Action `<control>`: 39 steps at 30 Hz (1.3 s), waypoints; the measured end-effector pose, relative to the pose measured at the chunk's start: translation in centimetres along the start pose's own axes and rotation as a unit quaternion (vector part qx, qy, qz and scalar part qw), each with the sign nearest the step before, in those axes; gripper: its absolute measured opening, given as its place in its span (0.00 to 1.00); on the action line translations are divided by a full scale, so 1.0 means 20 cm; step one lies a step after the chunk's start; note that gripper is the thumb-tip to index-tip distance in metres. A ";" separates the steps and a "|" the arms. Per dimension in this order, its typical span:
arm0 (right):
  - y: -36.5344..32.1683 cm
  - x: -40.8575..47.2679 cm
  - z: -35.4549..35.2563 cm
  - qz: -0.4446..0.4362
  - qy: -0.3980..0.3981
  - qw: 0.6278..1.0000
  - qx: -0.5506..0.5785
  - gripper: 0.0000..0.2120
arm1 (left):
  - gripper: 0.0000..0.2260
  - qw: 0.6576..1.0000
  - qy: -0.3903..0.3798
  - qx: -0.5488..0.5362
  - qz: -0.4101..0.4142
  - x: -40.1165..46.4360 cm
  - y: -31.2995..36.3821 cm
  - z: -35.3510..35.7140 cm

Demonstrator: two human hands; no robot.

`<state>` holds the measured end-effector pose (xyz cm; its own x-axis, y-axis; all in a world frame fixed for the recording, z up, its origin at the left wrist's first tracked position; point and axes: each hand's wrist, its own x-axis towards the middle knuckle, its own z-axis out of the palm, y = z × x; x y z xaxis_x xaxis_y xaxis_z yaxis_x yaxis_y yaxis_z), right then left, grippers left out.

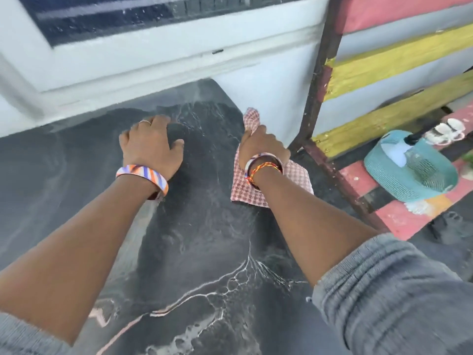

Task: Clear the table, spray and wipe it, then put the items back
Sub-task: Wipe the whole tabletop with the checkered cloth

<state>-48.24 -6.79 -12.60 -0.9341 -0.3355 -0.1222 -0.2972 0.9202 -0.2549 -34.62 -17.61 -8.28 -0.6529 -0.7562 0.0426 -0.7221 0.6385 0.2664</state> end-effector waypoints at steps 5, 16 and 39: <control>-0.24 0.26 0.04 -0.027 -0.006 0.999 0.034 0.21 | 0.23 0.998 0.014 0.016 -0.067 0.15 -0.10 0.01; -0.51 0.55 0.08 -0.109 -0.008 0.994 0.002 0.25 | 0.22 0.992 0.025 0.009 -0.123 0.17 -0.30 -0.01; -1.46 -0.57 0.48 -0.344 -0.044 0.936 -0.052 0.29 | 0.20 0.980 0.027 0.009 -0.196 -0.28 -1.34 -0.36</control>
<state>-26.99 -31.65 -12.90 -0.4949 -0.8679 -0.0436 -0.8453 0.4924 -0.2075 -9.85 -31.50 -8.72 -0.3121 -0.9500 -0.0077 -0.9189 0.2998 0.2562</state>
